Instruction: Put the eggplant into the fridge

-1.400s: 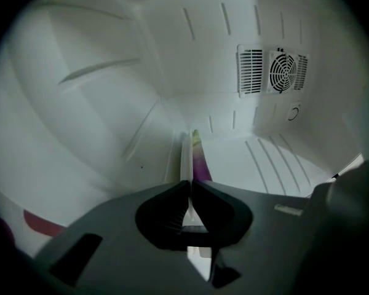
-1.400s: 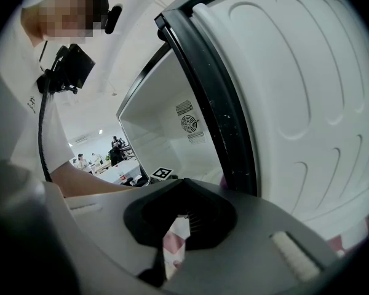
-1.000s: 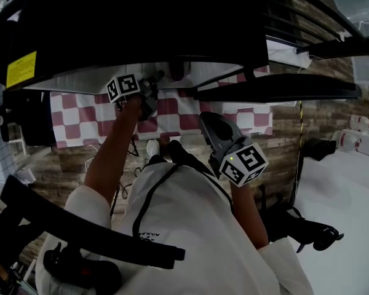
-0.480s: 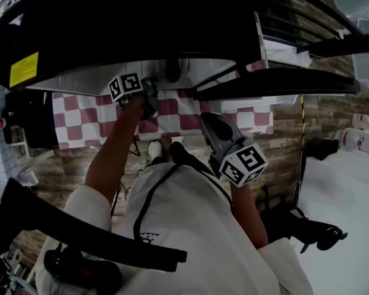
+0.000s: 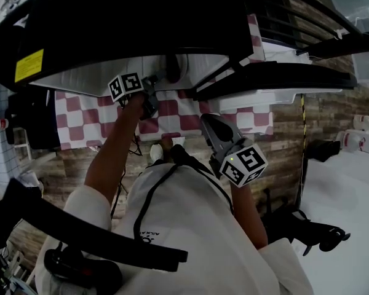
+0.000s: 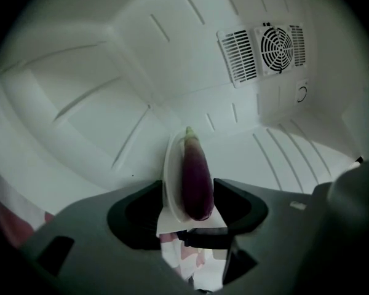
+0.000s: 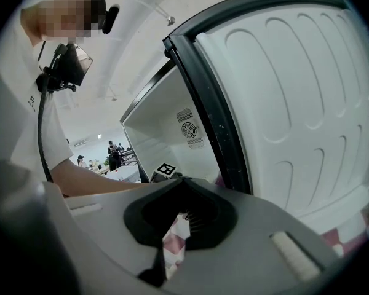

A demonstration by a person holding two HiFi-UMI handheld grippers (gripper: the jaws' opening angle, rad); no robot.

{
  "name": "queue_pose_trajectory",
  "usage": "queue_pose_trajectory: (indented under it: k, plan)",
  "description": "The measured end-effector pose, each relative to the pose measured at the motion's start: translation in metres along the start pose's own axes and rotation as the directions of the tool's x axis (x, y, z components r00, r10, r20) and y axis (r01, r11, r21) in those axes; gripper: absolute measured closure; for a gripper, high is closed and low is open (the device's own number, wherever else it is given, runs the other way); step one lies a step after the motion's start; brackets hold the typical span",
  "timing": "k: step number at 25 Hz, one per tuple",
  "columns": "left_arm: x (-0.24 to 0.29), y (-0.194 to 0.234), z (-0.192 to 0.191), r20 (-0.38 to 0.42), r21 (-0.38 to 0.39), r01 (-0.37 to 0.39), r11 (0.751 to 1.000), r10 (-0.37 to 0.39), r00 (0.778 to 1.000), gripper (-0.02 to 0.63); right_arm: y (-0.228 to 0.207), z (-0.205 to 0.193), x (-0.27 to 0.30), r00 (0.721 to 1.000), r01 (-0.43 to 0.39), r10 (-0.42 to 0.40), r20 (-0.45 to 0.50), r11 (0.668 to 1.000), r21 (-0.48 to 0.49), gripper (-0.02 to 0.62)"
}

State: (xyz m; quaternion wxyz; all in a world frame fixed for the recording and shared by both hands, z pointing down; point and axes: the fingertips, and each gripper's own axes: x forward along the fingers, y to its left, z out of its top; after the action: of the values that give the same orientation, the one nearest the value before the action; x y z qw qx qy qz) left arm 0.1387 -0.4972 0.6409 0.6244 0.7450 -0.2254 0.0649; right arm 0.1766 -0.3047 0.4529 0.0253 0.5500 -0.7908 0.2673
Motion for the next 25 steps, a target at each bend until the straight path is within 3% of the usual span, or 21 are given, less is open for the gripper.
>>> queue_pose_trajectory:
  k: [10,25]
  plan:
    - [-0.031,-0.004,-0.007,0.037,0.029,-0.013,1.0,0.012,0.999,0.356,0.013,-0.001,-0.01,1.0,-0.026,0.026,0.016,0.999,-0.024,0.588]
    - [-0.117,-0.063,-0.025,0.095,0.205,0.032,0.978,-0.052,0.994,0.552,0.026,0.006,-0.016,0.995,-0.043,0.047,0.093,0.998,-0.045,0.588]
